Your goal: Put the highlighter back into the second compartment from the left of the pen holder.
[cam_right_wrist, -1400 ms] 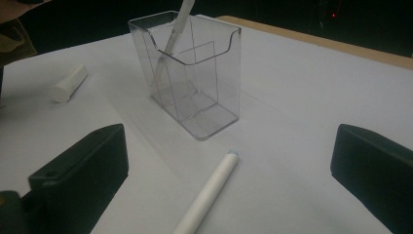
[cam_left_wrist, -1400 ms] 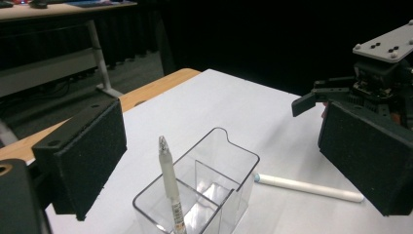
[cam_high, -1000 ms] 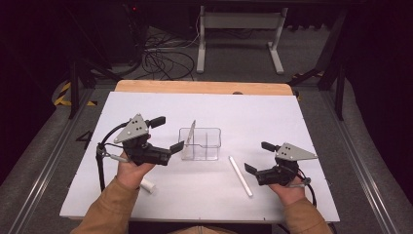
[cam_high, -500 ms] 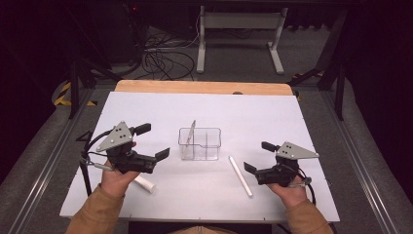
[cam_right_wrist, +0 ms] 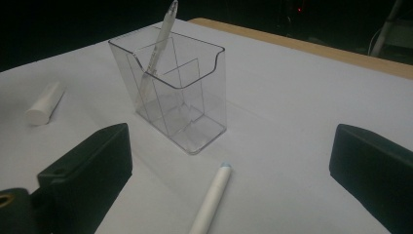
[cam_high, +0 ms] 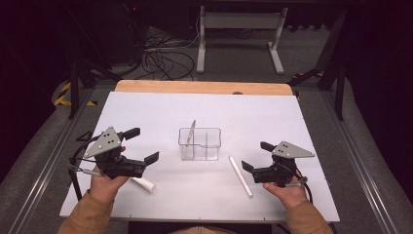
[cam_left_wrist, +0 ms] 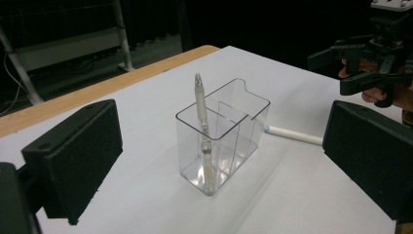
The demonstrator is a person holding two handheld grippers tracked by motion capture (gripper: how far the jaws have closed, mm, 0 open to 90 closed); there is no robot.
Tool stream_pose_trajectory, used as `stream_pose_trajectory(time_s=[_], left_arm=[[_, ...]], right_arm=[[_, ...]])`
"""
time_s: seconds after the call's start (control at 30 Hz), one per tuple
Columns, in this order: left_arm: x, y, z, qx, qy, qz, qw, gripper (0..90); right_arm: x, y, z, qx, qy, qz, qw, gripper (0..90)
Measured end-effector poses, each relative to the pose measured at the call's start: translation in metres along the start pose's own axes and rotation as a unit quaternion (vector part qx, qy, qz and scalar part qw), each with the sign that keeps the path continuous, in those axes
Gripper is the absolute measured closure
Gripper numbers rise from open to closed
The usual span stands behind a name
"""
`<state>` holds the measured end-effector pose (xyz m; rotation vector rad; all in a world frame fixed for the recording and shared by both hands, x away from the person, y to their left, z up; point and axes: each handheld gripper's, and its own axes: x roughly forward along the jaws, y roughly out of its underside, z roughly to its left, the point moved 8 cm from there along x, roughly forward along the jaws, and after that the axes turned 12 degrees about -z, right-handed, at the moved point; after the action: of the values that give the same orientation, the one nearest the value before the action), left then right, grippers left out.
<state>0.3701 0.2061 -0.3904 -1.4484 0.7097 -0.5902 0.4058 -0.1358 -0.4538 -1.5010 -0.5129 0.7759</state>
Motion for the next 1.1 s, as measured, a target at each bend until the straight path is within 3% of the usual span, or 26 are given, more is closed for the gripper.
stream_pose_trajectory(time_s=[0.1,0.3,0.4,0.53,0.6,1.1], left_arm=[[-0.001,0.001,0.000,0.002,-0.001,0.001,1.0000,1.9],[-0.004,0.002,0.000,0.008,-0.002,0.003,1.0000,1.9],[-0.004,0.003,0.000,0.006,-0.003,0.005,1.0000,1.9],[-0.006,0.005,0.001,0.006,-0.004,0.010,0.9999,2.2],[-0.007,0.004,0.001,0.008,-0.005,0.007,0.9999,2.2],[-0.012,0.000,0.000,0.012,-0.009,0.002,0.9999,2.4]], right_arm=[[-0.001,0.000,-0.001,0.002,0.007,0.002,1.0000,3.0],[-0.001,-0.001,0.000,-0.019,0.014,0.002,0.9997,6.5],[0.000,0.000,0.002,-0.017,0.010,0.015,0.9997,7.7],[0.000,-0.001,0.003,-0.041,0.040,0.028,0.9980,10.1],[0.001,-0.002,0.006,-0.049,0.043,0.028,0.9975,11.9],[0.013,-0.007,0.025,-0.046,0.027,0.046,0.9976,10.8]])
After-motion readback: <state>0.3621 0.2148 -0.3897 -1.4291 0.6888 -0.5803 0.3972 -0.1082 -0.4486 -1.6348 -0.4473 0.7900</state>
